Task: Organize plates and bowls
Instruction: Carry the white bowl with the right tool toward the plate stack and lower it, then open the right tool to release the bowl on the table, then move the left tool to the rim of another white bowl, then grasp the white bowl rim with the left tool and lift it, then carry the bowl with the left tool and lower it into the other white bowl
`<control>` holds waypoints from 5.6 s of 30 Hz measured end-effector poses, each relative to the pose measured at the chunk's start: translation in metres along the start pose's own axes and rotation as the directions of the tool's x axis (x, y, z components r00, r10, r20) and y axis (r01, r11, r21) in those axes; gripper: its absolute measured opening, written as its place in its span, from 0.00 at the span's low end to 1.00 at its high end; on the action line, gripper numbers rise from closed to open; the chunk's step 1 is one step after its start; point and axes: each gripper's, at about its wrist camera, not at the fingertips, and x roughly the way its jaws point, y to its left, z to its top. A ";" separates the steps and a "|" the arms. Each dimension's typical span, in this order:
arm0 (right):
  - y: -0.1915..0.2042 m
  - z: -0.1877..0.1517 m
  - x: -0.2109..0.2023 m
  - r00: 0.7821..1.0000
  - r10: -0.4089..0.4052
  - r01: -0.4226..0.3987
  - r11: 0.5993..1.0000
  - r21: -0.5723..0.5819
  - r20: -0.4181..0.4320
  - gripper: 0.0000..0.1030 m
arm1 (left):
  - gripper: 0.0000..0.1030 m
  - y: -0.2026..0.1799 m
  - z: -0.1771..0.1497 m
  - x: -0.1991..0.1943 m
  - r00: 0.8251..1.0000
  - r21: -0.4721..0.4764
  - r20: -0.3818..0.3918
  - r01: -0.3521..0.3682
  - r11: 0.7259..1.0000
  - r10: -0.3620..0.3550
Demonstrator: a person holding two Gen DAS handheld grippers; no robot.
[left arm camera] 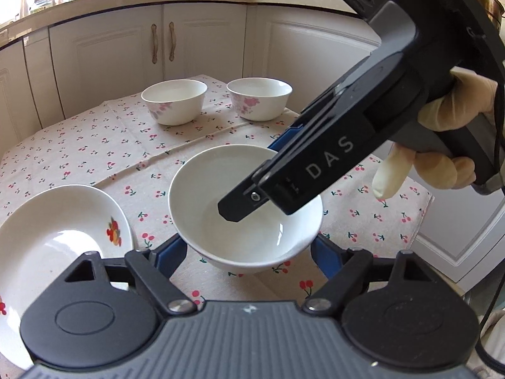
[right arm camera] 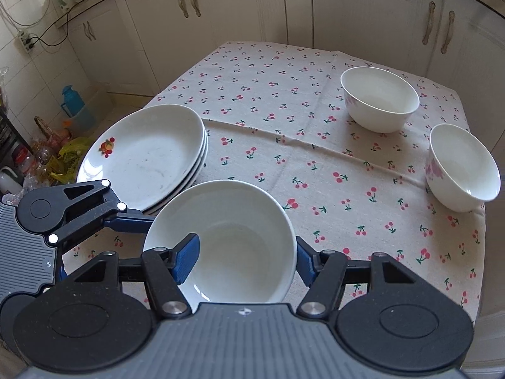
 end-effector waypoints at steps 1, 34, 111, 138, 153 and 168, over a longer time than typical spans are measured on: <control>-0.002 -0.001 0.000 1.000 -0.005 0.005 1.000 0.005 -0.004 0.67 | 0.82 -0.001 0.001 0.002 1.000 0.002 -0.002 0.009 1.000 -0.009; -0.033 -0.024 -0.029 0.981 -0.119 0.104 0.990 0.099 0.155 1.00 | 0.94 -0.008 0.010 -0.015 1.000 0.126 -0.001 0.027 0.992 -0.027; -0.163 -0.014 0.015 0.815 -0.440 0.377 0.897 0.233 0.377 0.89 | 0.72 0.007 0.228 0.246 0.961 0.241 -0.222 0.221 0.945 -0.168; -0.060 -0.035 -0.066 0.818 -0.362 0.343 0.931 0.125 0.448 0.89 | 0.72 -0.017 0.203 0.080 0.990 0.230 -0.094 0.122 0.965 -0.103; -0.002 -0.058 -0.073 0.856 -0.275 0.284 0.958 0.047 0.438 0.89 | 0.72 -0.018 0.150 0.029 0.995 0.179 -0.087 0.066 0.982 -0.051; 0.011 -0.071 -0.051 0.902 -0.222 0.236 0.972 0.008 0.371 0.89 | 0.72 -0.007 0.112 0.039 0.990 0.109 -0.129 0.061 0.992 -0.047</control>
